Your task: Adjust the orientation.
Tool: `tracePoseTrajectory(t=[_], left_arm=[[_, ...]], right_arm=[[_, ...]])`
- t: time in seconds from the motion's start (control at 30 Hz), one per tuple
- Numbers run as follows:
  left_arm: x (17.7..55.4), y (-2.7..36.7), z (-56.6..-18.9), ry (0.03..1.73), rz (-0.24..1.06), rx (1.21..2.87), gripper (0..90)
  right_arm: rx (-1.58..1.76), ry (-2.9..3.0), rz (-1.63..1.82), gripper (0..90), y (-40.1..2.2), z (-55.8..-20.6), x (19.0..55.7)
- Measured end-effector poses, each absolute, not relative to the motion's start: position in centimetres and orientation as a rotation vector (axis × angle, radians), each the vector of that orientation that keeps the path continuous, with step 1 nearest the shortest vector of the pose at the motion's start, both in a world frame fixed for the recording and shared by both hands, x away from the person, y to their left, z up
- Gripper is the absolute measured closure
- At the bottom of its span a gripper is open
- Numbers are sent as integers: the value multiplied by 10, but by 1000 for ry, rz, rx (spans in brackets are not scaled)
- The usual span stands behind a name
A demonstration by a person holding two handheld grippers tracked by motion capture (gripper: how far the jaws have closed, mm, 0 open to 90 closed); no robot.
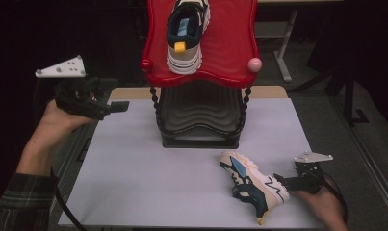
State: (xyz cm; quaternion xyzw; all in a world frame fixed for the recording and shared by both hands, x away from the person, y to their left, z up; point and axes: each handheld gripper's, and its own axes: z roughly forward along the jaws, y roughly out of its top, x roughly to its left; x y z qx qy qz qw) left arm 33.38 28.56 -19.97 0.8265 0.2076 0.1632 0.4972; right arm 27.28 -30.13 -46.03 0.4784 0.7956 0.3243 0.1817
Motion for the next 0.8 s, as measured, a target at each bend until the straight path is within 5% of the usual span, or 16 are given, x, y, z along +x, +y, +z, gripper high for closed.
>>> tracePoseTrajectory(t=[0.47, 0.67, 0.8], left_arm=[[305, 283, -291, 580, 352, 2029, 141], [292, 283, -330, 618, 358, 2068, 145], [284, 284, -358, 647, 354, 2098, 144]], right_arm=[[1353, 2264, 913, 54, -302, -458, 273], [1352, 2292, 977, 187, -304, -448, 269], [1321, 2304, 1034, 368, -304, -438, 265]])
